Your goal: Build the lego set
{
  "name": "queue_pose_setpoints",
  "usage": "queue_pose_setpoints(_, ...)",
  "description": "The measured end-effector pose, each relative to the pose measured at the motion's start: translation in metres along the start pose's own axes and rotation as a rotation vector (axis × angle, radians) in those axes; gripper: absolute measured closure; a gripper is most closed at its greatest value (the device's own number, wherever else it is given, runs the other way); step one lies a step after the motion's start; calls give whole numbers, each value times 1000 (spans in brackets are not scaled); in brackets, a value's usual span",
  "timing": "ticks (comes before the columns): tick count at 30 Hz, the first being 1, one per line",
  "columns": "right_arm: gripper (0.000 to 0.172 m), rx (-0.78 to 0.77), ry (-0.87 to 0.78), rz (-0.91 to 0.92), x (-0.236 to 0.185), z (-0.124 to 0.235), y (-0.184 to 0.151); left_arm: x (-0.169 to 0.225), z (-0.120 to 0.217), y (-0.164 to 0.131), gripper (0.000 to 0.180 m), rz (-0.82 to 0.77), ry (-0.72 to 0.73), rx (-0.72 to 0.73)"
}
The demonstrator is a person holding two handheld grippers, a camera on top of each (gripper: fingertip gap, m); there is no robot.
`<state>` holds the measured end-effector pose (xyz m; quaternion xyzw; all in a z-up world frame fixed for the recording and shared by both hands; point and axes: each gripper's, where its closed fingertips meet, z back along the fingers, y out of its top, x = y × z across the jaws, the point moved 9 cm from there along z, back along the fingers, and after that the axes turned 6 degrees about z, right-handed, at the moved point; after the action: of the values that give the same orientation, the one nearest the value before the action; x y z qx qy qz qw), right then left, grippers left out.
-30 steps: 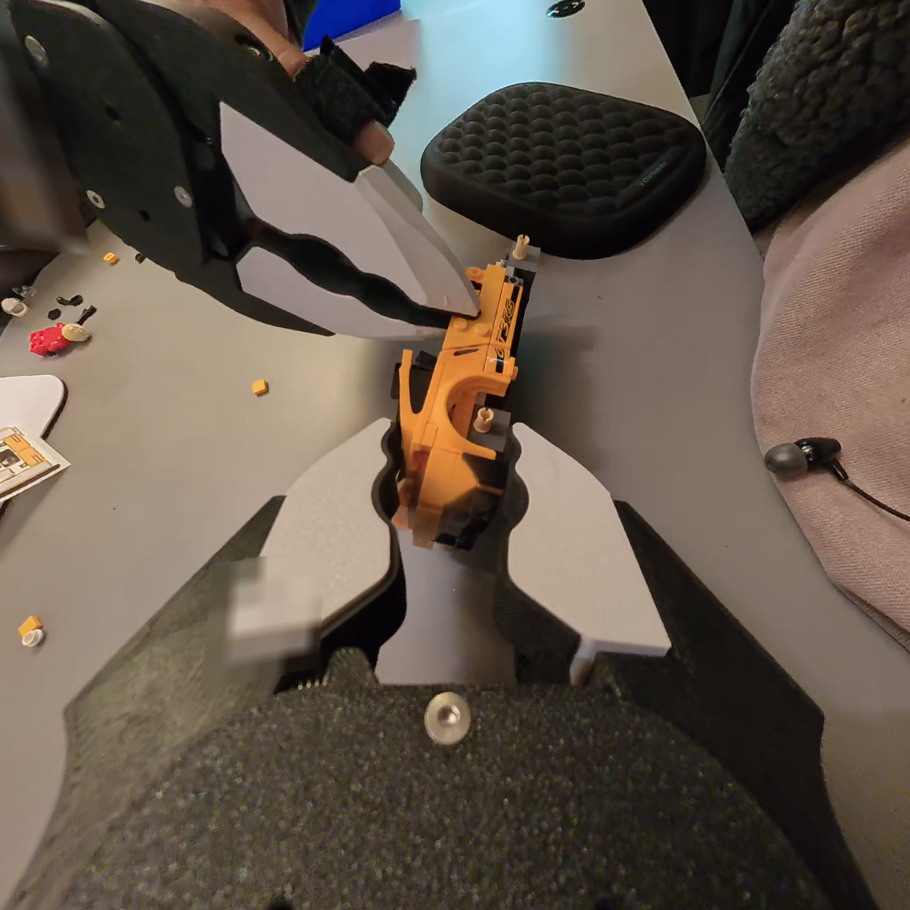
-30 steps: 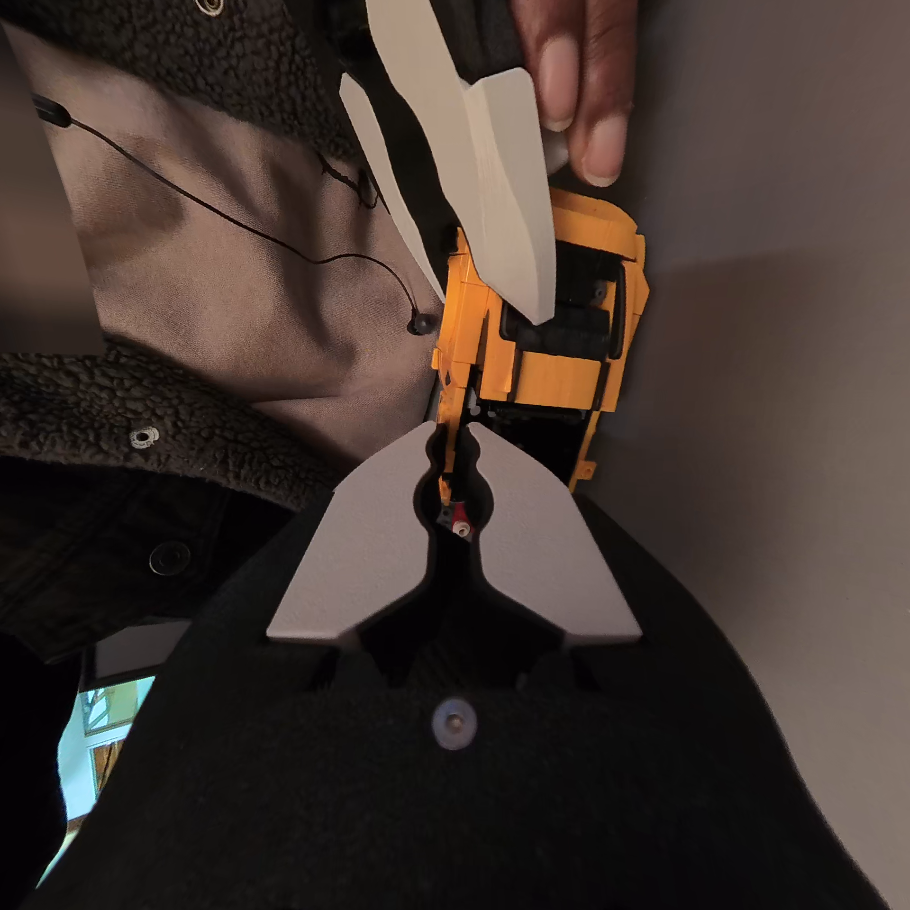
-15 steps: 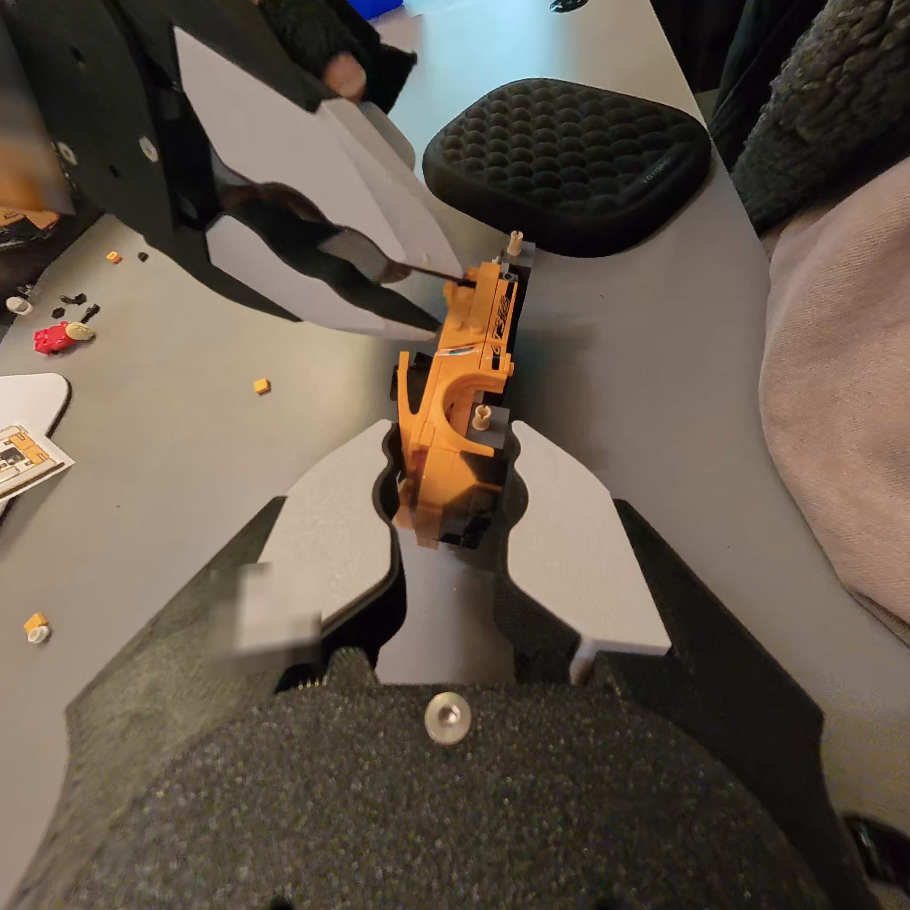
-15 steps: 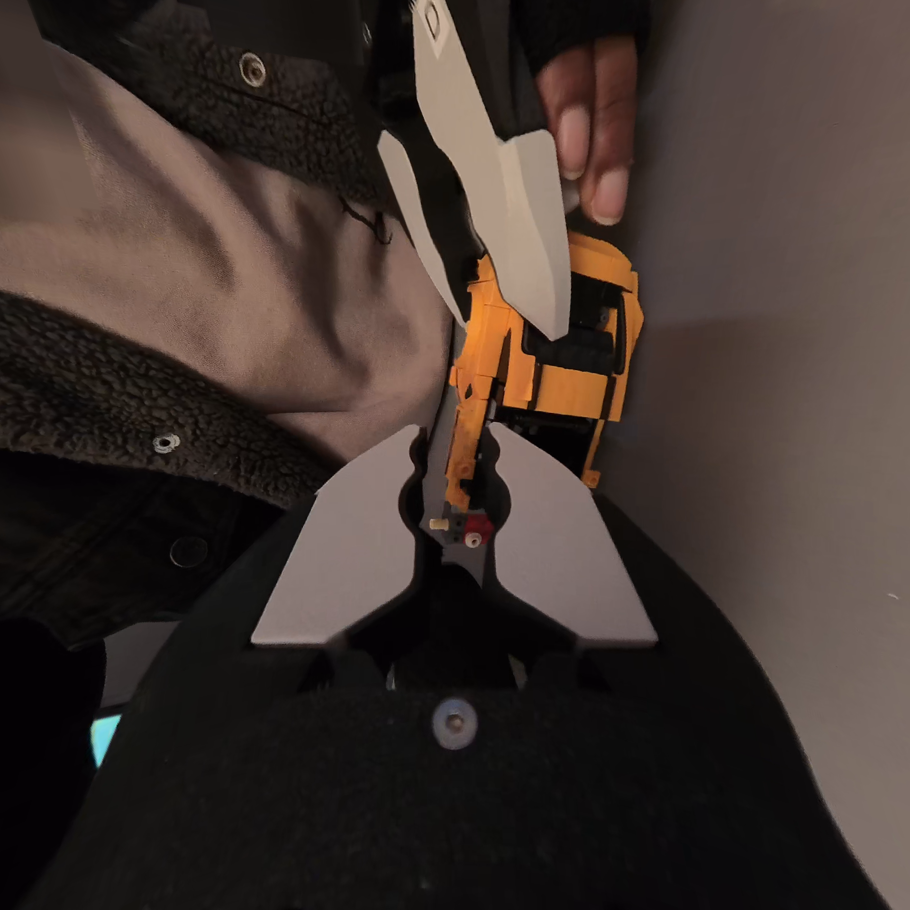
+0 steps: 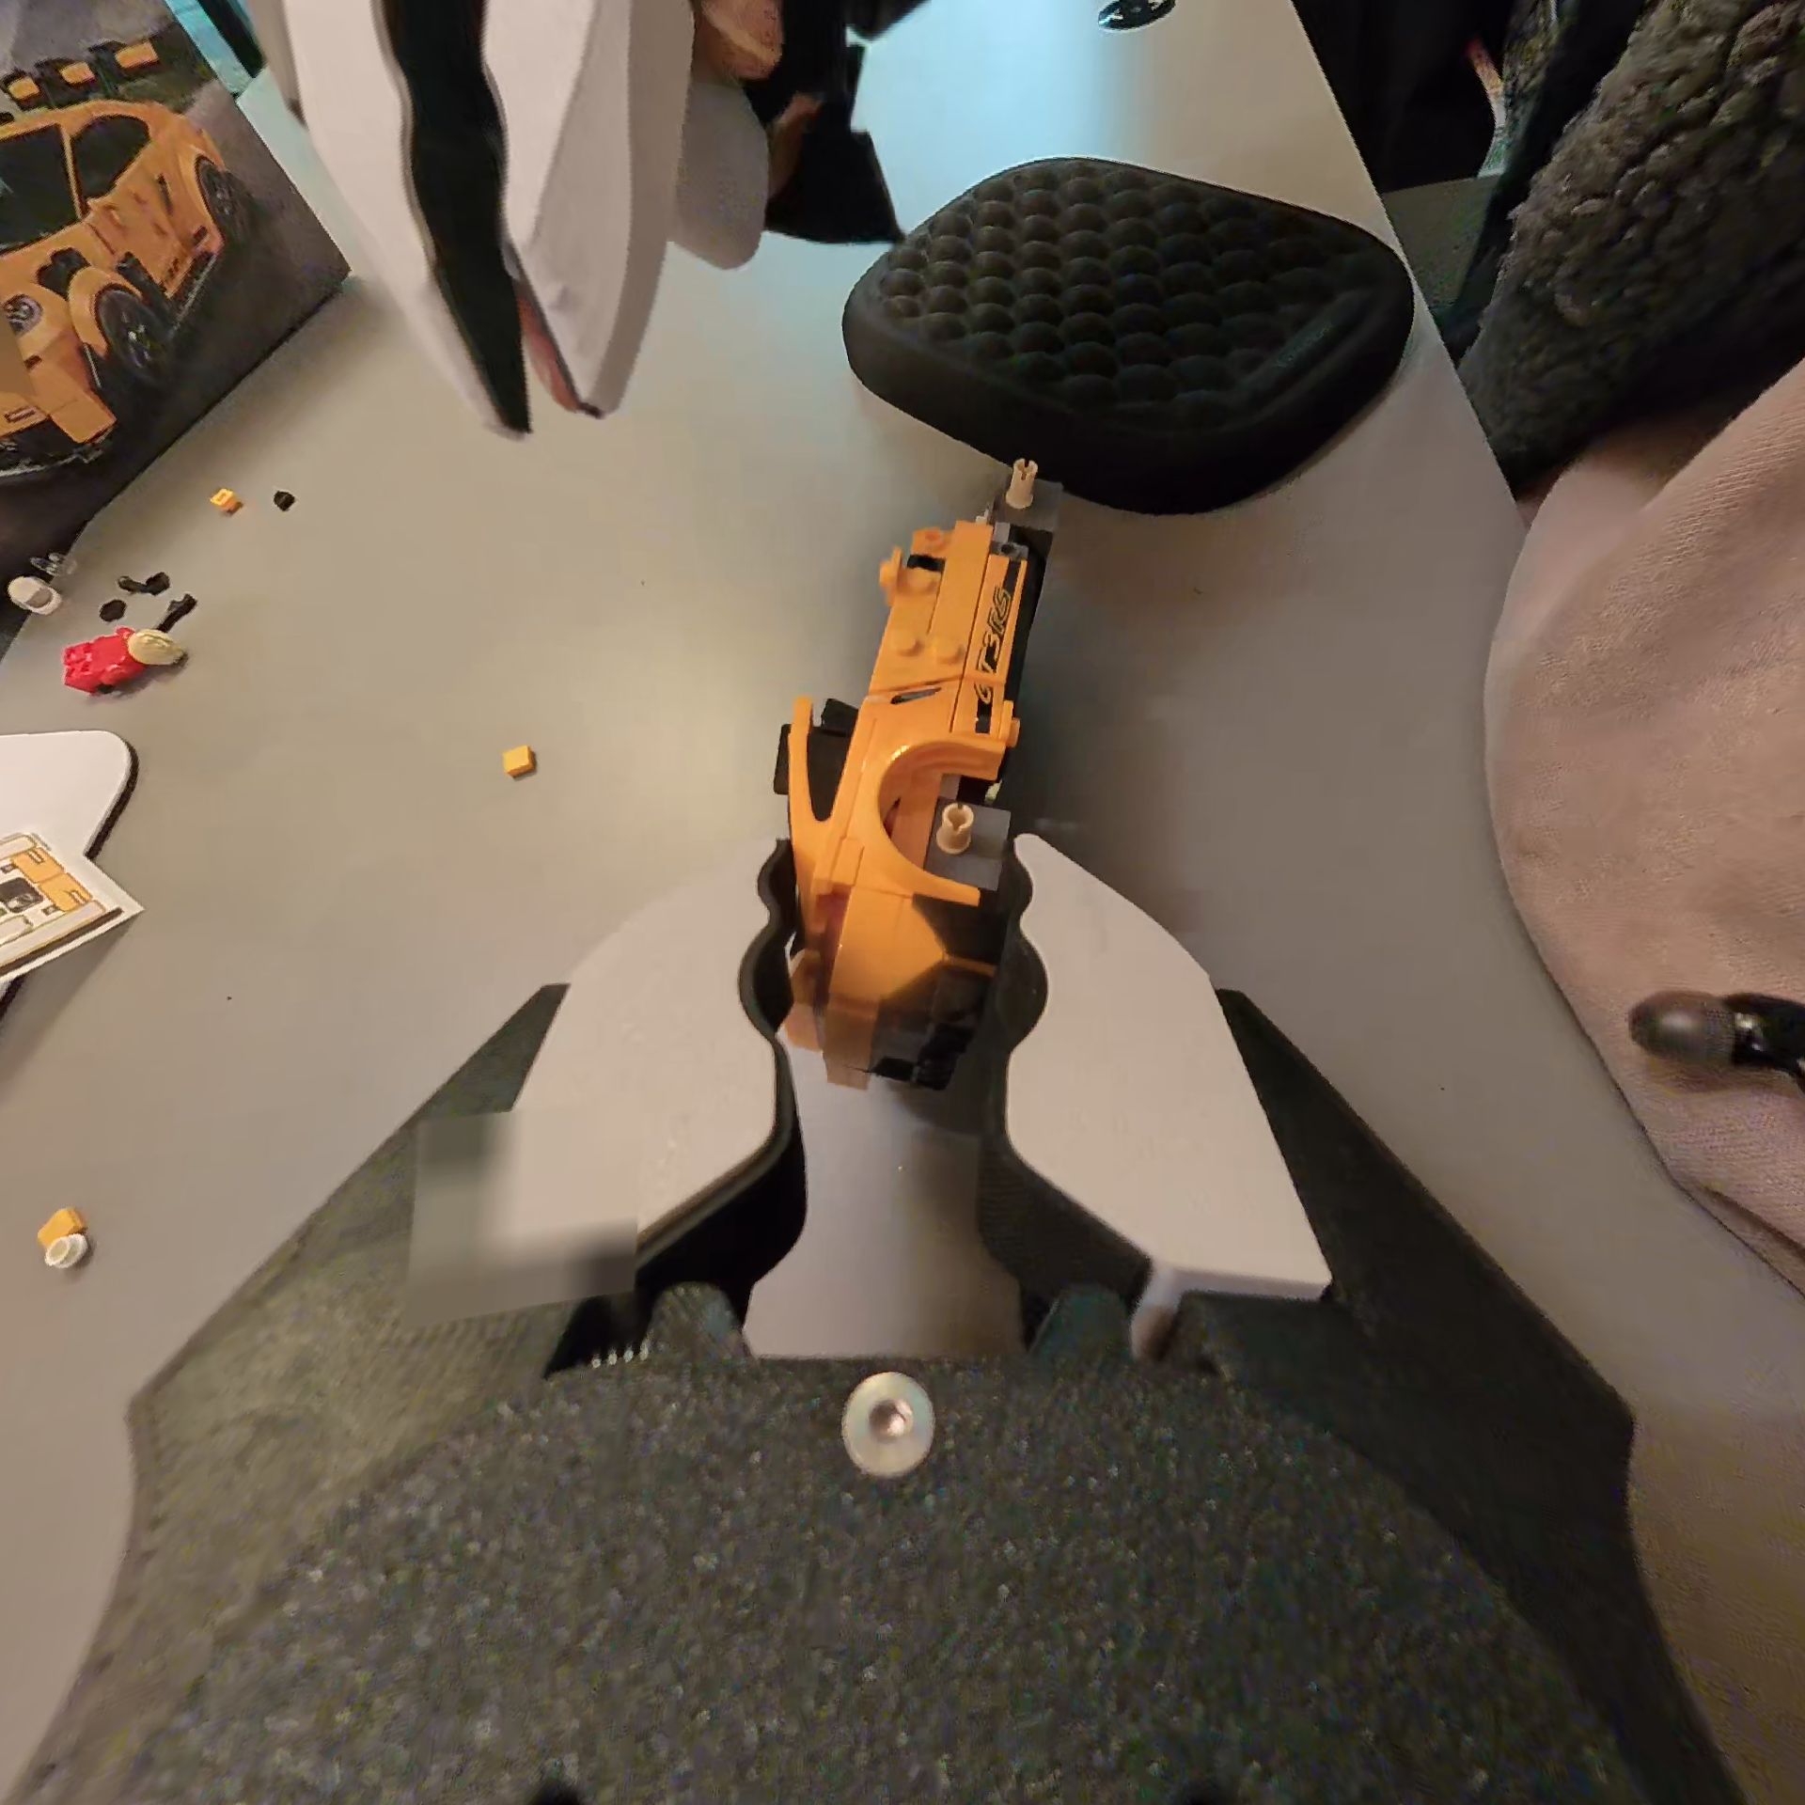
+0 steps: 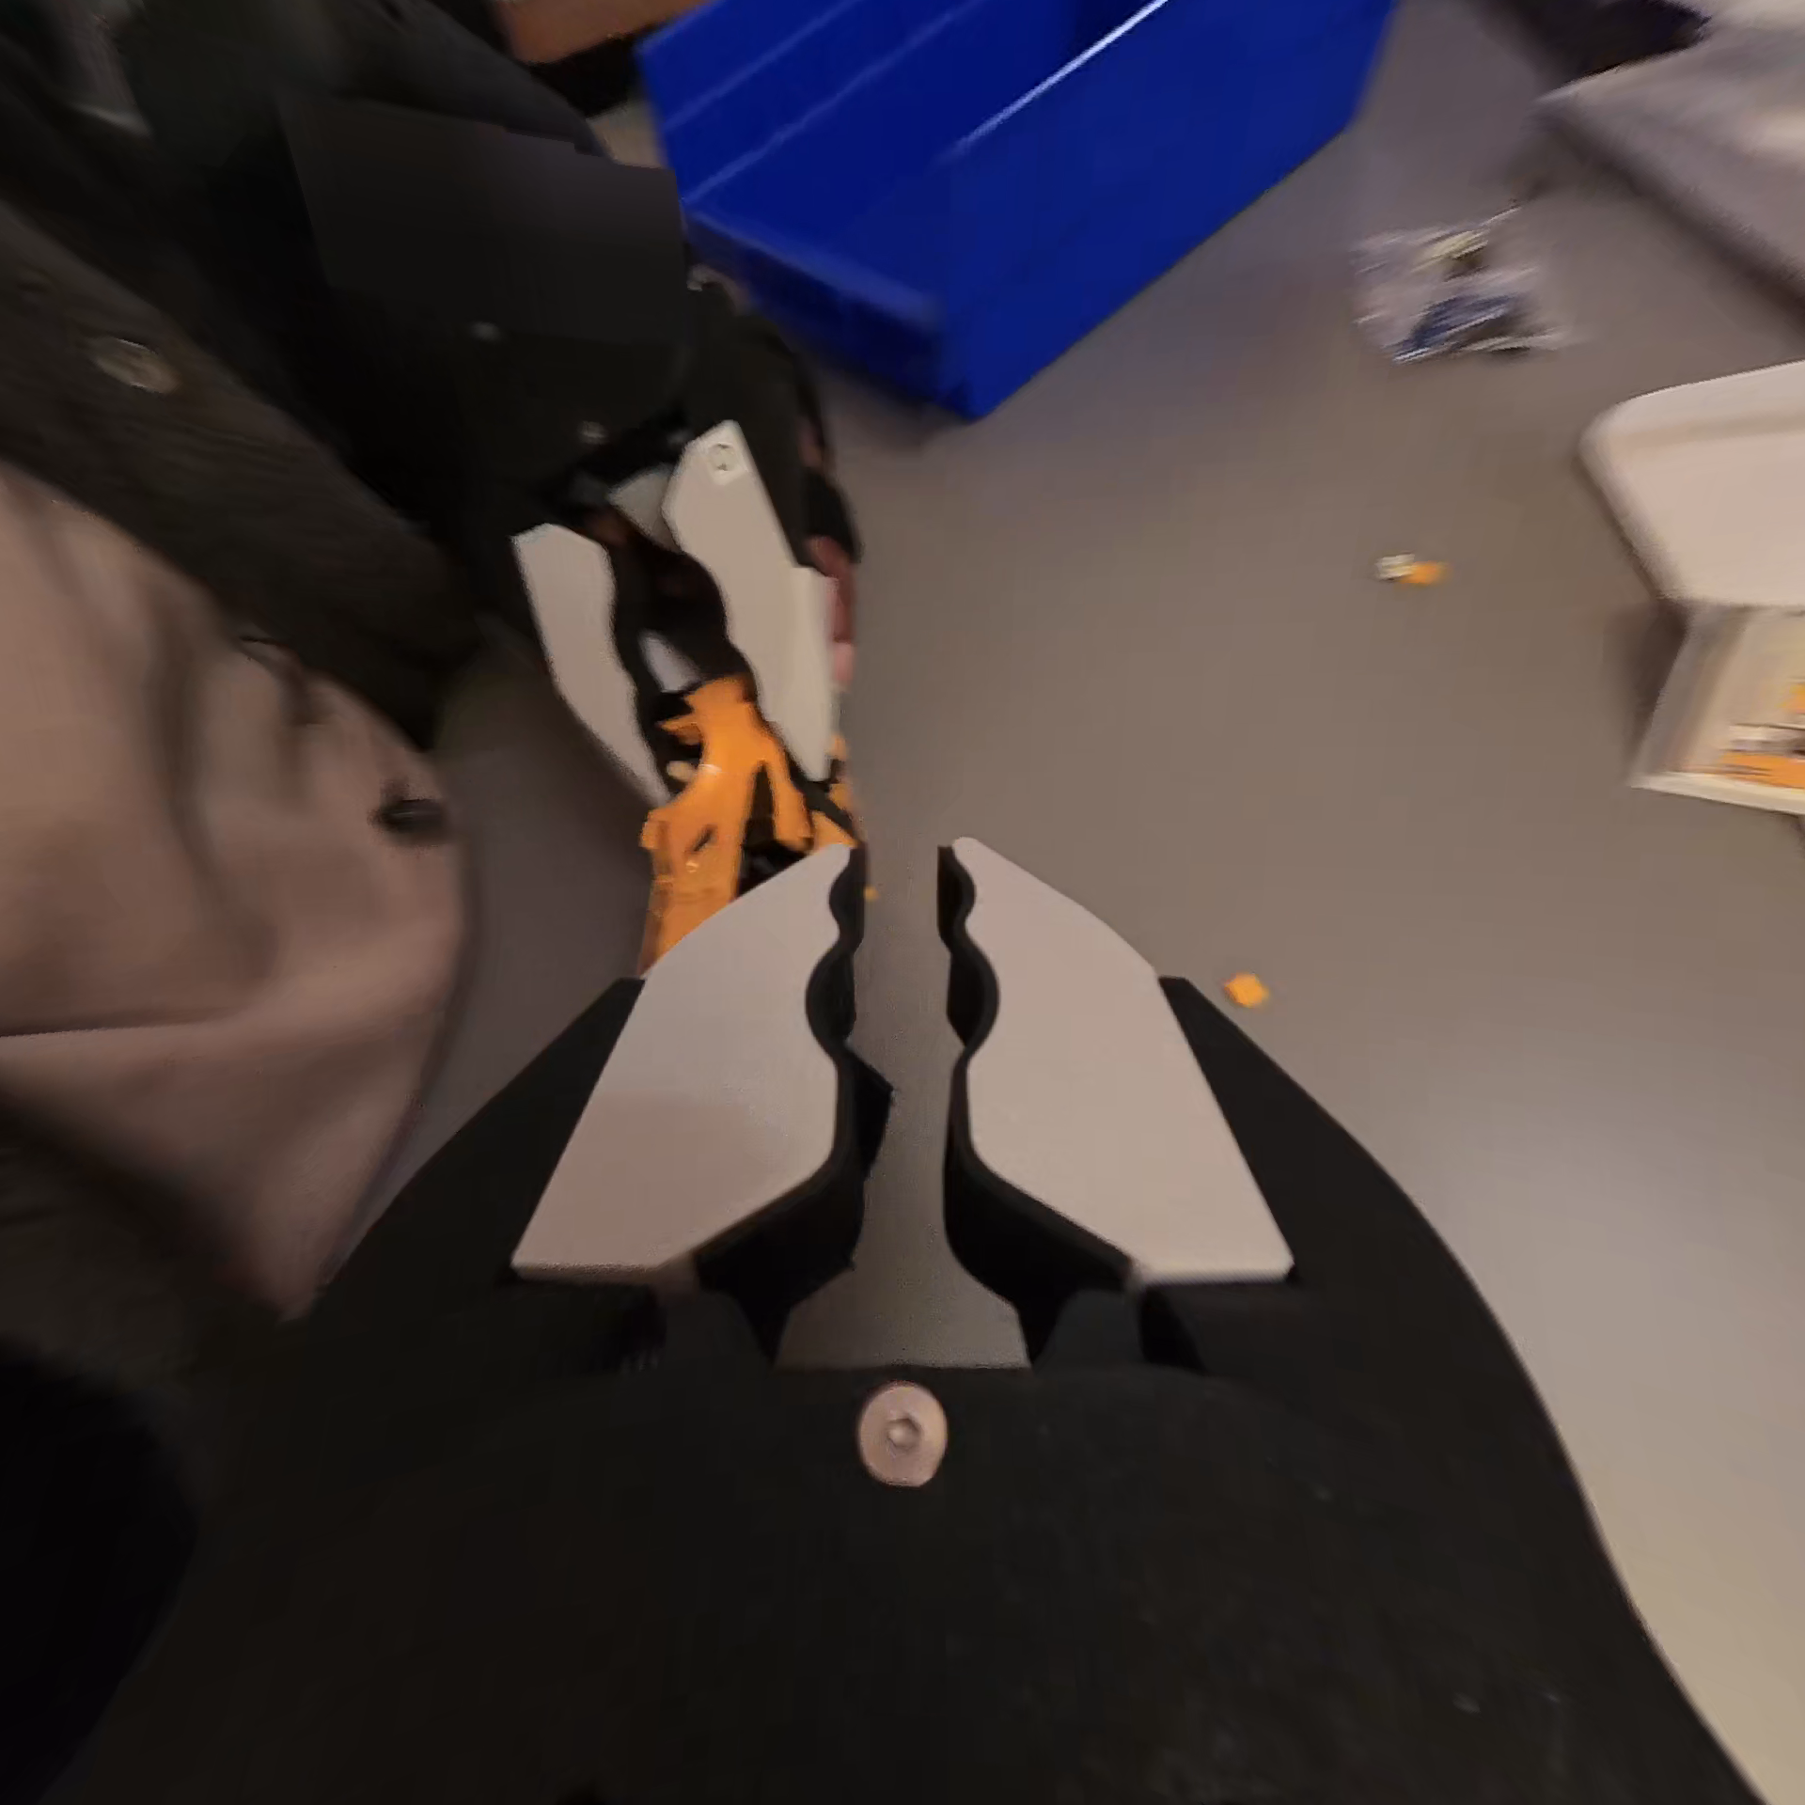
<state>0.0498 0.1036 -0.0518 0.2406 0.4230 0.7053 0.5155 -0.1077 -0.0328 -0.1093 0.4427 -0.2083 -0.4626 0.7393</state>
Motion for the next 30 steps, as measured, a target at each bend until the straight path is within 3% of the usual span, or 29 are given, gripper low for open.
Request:
queue_pose_setpoints(6,172,70,-453,135,5,18,-25,1,1,0,141,11,4,-2)
queue_pose_setpoints(11,172,-32,-636,153,20,13,-47,1,3,0,141,38,6,-1)
queue_pose_setpoints(15,172,-144,-528,99,33,-14,-54,0,3,-1,141,59,6,6)
queue_pose_setpoints(19,157,-224,-346,84,48,-38,-52,1,4,-1,141,69,1,10)
queue_pose_setpoints(30,154,-415,40,209,92,-55,-45,1,7,-1,141,87,-14,14)
